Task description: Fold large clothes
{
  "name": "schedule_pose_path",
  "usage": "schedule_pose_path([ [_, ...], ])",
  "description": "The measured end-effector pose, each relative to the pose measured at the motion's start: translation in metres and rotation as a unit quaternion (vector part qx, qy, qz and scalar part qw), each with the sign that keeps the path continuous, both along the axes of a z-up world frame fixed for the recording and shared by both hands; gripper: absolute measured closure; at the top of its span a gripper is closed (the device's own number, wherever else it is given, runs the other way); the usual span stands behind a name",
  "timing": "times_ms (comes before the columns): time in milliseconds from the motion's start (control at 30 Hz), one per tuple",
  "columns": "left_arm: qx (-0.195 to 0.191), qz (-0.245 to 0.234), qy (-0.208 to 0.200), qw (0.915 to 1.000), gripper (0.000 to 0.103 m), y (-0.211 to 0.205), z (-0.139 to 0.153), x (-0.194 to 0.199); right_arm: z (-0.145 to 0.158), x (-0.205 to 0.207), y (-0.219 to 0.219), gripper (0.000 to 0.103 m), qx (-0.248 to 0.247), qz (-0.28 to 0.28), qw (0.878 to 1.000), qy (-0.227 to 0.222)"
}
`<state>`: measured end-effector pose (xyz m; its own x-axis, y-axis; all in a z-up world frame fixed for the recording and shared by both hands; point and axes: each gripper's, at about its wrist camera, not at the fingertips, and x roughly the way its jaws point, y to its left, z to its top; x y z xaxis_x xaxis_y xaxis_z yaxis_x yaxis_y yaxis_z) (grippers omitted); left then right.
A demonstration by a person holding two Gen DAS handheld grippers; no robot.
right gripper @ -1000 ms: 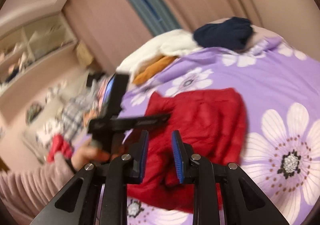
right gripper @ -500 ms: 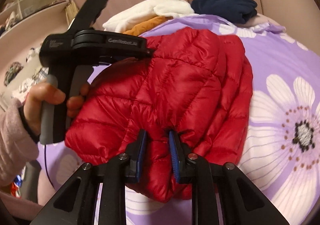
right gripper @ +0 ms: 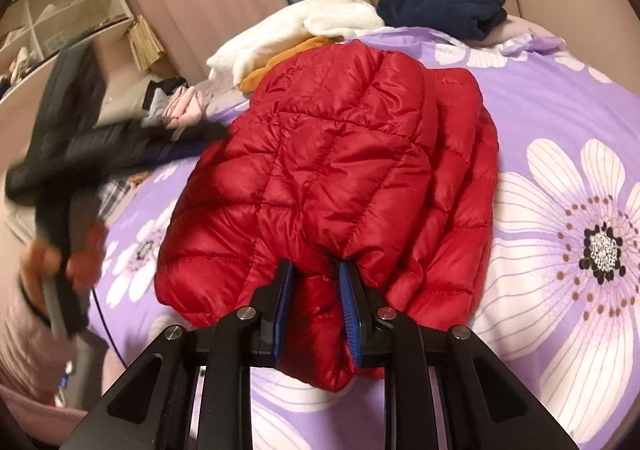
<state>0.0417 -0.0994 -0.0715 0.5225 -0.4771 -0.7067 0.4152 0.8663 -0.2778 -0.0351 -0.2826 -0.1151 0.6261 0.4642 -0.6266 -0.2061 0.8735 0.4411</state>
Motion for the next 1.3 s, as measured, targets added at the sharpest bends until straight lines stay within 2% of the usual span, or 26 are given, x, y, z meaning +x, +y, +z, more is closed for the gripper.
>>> schedule_pose_path([
  [100, 0.022, -0.004, -0.003, 0.9998, 0.043, 0.003, -0.013, -0.017, 0.014, -0.002, -0.010, 0.080, 0.028, -0.015, 0.999, -0.020],
  [200, 0.027, -0.002, -0.001, 0.9996, 0.040, 0.002, -0.019, -0.019, 0.034, 0.000, -0.020, 0.080, 0.056, -0.037, 0.996, -0.057],
  [367, 0.032, -0.001, -0.001, 0.9995, 0.039, 0.001, -0.020, -0.019, 0.054, 0.030, -0.020, 0.080, 0.026, -0.070, 0.994, -0.082],
  [600, 0.036, 0.002, -0.004, 0.9993, 0.038, -0.001, -0.021, -0.021, 0.039, 0.077, -0.012, 0.080, -0.009, -0.080, 0.996, -0.043],
  [767, 0.044, -0.004, -0.005, 0.9990, 0.038, -0.003, -0.022, -0.022, 0.016, 0.080, -0.010, 0.080, -0.028, -0.084, 0.996, -0.004],
  [1000, 0.051, -0.012, -0.005, 0.9986, 0.034, -0.005, -0.026, -0.019, 0.003, 0.079, -0.019, 0.082, 0.005, -0.094, 0.995, 0.012],
  [1300, 0.045, -0.005, 0.009, 0.9989, 0.026, -0.002, -0.034, -0.013, 0.000, 0.084, -0.018, 0.082, 0.002, -0.092, 0.996, 0.014],
])
